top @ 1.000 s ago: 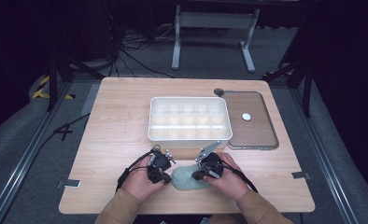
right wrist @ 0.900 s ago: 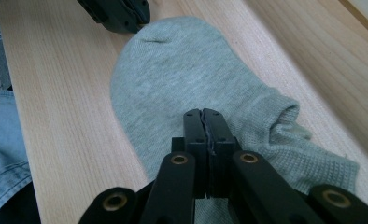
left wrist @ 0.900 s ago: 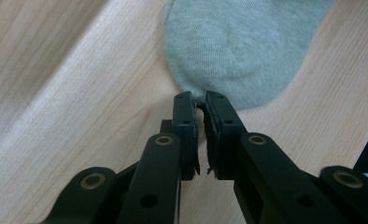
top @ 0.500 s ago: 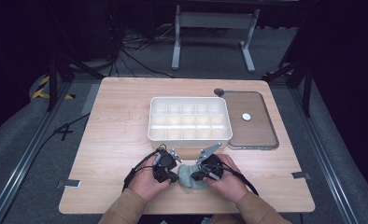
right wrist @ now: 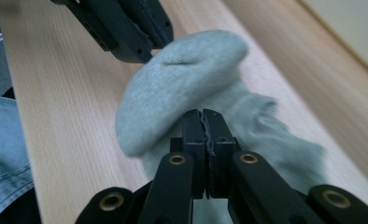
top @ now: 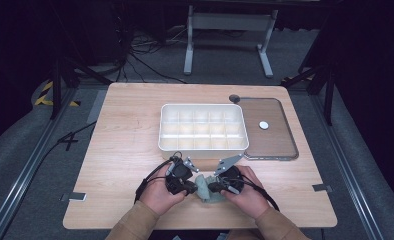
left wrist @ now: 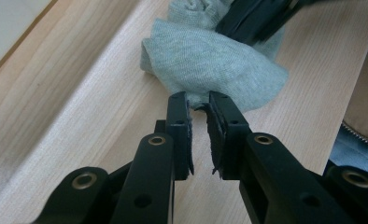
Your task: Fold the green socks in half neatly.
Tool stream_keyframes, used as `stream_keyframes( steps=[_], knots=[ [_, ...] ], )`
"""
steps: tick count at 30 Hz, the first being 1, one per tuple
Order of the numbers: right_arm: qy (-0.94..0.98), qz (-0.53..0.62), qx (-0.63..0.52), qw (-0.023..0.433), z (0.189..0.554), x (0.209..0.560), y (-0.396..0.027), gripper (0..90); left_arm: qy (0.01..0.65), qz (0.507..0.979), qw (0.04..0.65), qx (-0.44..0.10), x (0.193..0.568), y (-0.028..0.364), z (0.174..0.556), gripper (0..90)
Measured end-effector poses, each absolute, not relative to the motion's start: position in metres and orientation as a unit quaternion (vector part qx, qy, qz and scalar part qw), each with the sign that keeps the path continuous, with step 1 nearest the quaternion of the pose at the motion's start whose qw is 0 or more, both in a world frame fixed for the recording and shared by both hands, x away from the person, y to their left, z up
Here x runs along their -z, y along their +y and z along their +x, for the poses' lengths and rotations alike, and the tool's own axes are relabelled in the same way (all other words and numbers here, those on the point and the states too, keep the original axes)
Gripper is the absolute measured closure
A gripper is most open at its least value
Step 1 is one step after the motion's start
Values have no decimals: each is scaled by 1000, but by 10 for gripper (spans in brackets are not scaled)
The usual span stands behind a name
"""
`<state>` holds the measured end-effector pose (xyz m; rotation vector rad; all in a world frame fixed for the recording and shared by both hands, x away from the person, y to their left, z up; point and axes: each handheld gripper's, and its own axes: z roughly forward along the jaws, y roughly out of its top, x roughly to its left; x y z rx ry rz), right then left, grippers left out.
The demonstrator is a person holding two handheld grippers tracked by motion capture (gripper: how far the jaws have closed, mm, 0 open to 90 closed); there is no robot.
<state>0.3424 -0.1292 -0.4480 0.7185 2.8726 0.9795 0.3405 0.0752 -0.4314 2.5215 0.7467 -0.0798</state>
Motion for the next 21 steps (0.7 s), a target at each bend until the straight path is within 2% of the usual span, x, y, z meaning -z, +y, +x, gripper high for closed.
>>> stream_keyframes(
  steps=[4,7,16,21],
  knots=[
    [922,251,-294,21,342,439,-153,892,275,927,252,34,430,74,342,775],
    [928,265,-262,17,340,447,-163,896,273,928,251,36,431,70,343,770],
    [917,274,-290,6,337,455,-169,900,232,939,252,38,430,39,338,753],
    [913,280,-298,-2,336,457,-172,900,233,933,274,31,421,43,335,714]
  ],
)
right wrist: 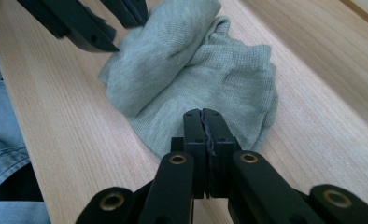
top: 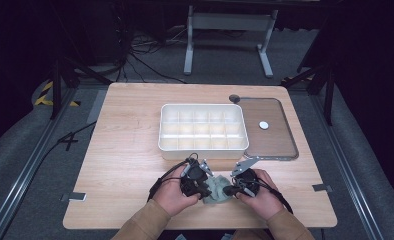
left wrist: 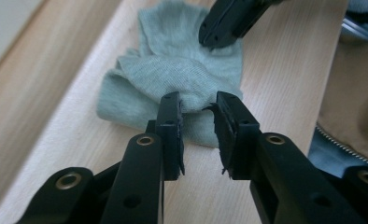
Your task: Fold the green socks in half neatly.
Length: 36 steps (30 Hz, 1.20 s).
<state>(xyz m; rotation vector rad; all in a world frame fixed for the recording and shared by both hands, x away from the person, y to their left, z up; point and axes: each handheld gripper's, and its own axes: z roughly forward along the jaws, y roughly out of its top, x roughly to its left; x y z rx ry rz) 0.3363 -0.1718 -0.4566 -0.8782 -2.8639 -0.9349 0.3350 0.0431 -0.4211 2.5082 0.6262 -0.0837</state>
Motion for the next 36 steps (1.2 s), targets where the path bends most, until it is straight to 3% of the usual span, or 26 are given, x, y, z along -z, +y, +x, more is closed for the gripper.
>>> stream_keyframes(
  steps=[5,21,25,30,36],
  knots=[
    [-913,-278,297,0,336,457,-171,900,297,922,244,46,411,56,336,626],
    [-915,-274,296,-14,333,456,-170,899,278,925,248,69,436,21,336,544],
    [-915,-273,298,-17,331,457,-170,900,281,924,252,63,437,16,338,594],
    [-912,-276,302,-17,329,457,-170,900,284,924,250,48,435,16,339,835],
    [-910,-278,307,-14,328,458,-171,900,237,934,266,41,426,10,331,858]
  ],
)
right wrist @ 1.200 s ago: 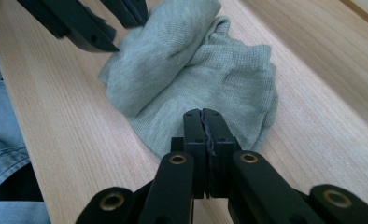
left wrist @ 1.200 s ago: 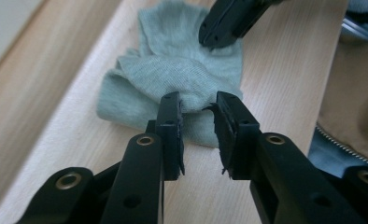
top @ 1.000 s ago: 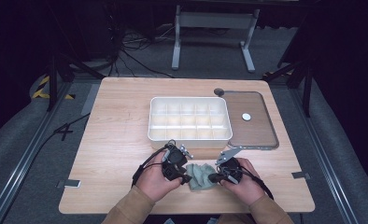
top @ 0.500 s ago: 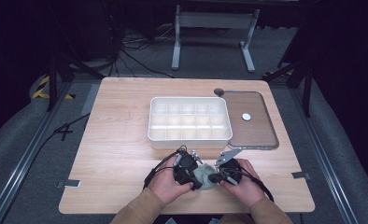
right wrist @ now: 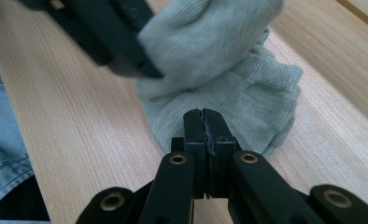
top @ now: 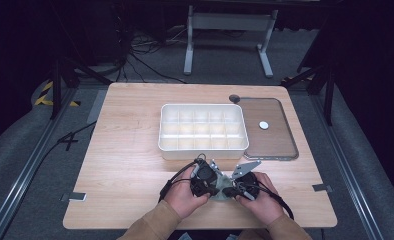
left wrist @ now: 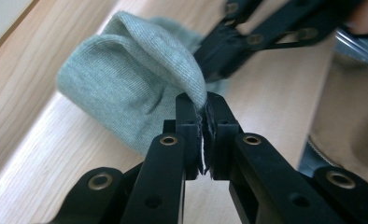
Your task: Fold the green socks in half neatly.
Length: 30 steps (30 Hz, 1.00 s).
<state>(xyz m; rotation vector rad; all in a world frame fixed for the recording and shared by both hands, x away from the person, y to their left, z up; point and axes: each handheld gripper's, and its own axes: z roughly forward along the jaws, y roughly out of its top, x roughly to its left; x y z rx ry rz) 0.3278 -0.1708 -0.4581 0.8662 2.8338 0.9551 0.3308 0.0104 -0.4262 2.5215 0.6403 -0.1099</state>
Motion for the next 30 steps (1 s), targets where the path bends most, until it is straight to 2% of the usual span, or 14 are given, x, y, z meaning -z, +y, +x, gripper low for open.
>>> stream_keyframes(
  steps=[4,9,11,15,19,26,30],
  knots=[
    [907,282,-311,10,328,459,-173,899,224,944,238,43,434,4,329,857],
    [901,290,-322,9,327,452,-181,882,222,944,237,59,438,3,331,825],
    [898,294,-326,14,327,446,-186,875,222,944,233,68,441,2,332,739],
    [897,294,-327,32,326,437,-193,869,231,932,267,75,436,6,331,566],
    [895,292,-334,43,324,426,-196,865,247,920,295,74,424,18,332,509],
    [893,274,-351,58,324,411,-187,856,257,914,306,71,419,34,330,501],
    [895,264,-355,58,326,409,-179,854,257,914,310,52,420,38,325,542]
  ],
)
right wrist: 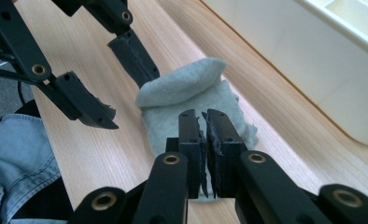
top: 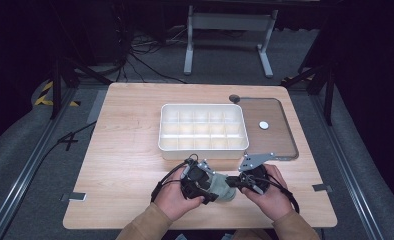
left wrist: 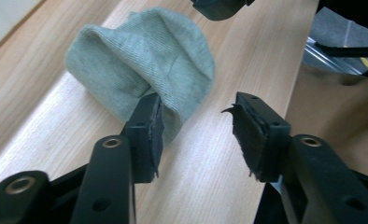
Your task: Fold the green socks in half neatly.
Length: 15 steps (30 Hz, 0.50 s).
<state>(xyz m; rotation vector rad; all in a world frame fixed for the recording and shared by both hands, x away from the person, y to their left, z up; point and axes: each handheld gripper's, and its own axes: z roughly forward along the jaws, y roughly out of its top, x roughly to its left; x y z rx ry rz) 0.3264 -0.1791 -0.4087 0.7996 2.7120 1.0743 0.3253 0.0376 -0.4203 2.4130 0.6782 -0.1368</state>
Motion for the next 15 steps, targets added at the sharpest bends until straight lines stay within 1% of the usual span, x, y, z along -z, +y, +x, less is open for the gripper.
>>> stream_keyframes(
  steps=[3,5,6,7,9,12,15],
  knots=[
    [896,265,-353,53,329,410,-179,851,254,914,313,52,421,37,324,557],
    [898,271,-345,47,331,412,-182,849,245,917,310,49,423,33,323,585],
    [901,273,-335,42,332,414,-184,850,245,917,310,49,423,33,323,626],
    [901,273,-335,42,332,414,-184,850,244,920,304,47,424,31,323,626],
    [907,290,-303,40,332,423,-191,873,250,921,295,43,427,28,324,726],
    [910,290,-294,29,332,431,-193,880,250,929,271,39,431,25,328,751],
    [915,291,-278,15,331,443,-189,884,256,930,262,39,433,23,330,824]
  ],
)
